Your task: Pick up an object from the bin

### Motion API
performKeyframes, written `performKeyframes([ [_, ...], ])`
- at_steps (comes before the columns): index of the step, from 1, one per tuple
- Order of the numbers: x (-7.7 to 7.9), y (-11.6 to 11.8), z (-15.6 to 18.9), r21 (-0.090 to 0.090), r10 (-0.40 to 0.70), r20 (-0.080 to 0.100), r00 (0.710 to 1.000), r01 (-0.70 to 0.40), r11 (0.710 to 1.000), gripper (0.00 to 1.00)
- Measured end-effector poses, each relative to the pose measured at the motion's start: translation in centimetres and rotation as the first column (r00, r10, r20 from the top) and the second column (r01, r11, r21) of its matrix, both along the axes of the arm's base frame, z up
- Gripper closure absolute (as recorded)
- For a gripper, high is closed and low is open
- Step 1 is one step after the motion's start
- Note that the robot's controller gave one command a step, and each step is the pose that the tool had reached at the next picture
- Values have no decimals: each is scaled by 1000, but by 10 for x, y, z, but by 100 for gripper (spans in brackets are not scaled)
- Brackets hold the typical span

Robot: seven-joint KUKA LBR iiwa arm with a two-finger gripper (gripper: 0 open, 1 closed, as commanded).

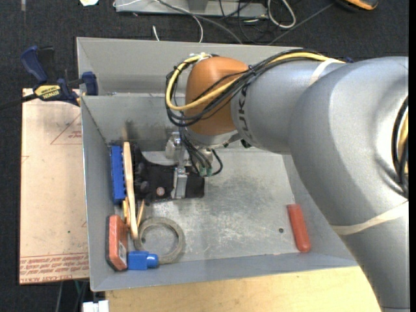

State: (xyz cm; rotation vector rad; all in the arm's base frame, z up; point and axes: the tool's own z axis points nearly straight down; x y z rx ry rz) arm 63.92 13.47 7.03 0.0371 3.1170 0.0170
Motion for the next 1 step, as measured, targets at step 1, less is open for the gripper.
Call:
performKeyframes([
  [1,1,0,2,1,-2,2,1000,2,1000,100],
])
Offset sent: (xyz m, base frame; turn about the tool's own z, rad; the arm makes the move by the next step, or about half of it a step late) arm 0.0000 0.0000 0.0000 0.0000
